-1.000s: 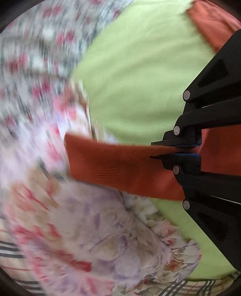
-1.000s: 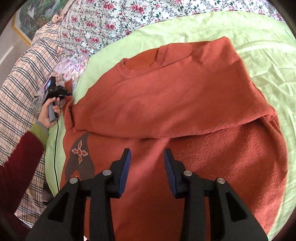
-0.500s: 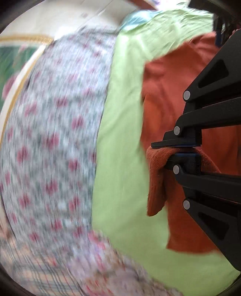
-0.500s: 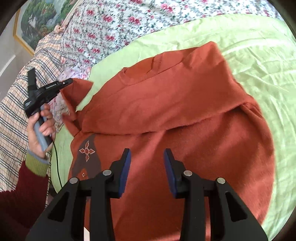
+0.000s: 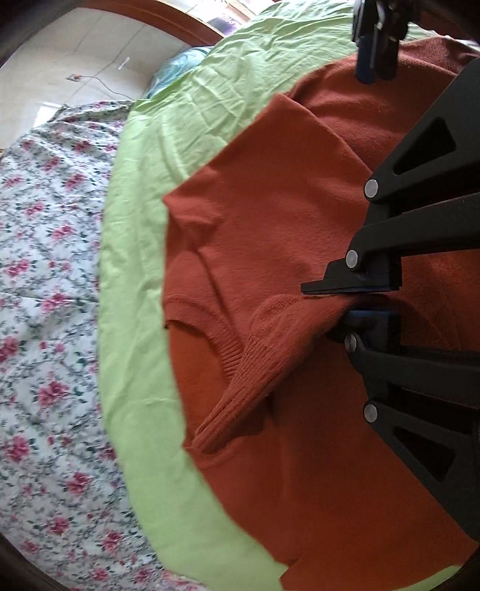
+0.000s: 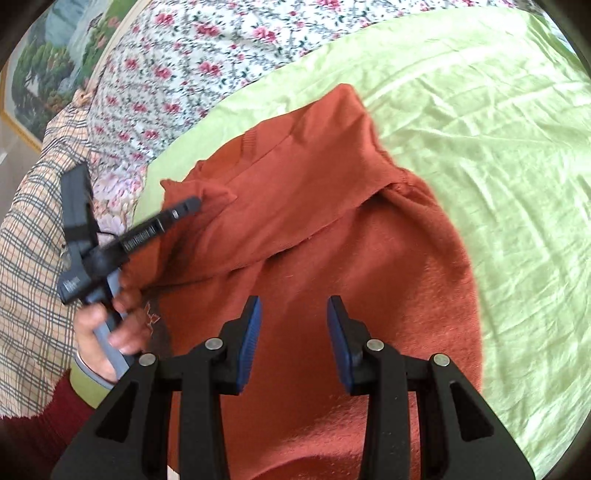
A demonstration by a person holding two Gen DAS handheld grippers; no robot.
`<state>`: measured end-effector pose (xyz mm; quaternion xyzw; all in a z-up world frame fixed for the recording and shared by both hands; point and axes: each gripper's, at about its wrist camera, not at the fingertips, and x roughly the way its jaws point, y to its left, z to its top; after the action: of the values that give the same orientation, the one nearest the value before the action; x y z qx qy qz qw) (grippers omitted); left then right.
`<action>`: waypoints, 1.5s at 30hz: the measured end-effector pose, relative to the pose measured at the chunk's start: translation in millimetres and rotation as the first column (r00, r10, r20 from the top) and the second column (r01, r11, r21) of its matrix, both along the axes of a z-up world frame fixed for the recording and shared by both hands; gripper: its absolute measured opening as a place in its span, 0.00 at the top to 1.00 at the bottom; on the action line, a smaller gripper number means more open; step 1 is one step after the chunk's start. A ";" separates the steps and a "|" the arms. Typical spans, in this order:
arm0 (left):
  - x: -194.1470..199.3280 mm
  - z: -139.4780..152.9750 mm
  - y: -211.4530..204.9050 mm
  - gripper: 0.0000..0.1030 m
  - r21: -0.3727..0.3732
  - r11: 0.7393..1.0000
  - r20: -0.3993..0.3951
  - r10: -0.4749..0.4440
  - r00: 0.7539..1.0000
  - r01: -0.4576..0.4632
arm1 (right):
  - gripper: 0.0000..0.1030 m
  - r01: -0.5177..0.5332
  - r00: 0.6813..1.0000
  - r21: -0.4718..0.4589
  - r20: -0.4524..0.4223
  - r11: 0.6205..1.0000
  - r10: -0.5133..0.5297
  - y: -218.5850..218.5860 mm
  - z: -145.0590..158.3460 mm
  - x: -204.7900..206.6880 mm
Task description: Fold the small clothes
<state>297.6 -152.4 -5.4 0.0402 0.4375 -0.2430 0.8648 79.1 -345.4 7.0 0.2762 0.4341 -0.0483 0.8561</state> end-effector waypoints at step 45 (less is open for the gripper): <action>-41.6 -25.4 244.4 0.57 0.089 0.809 -0.063 0.587 0.807 -0.582 | 0.85 0.061 0.998 -0.070 0.036 0.996 -0.058 -1.9 -33.2 119.0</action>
<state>256.0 92.0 -30.8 -0.0788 0.4740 0.0478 0.8757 198.1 -347.3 -26.2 0.2592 0.4088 -0.0845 0.8709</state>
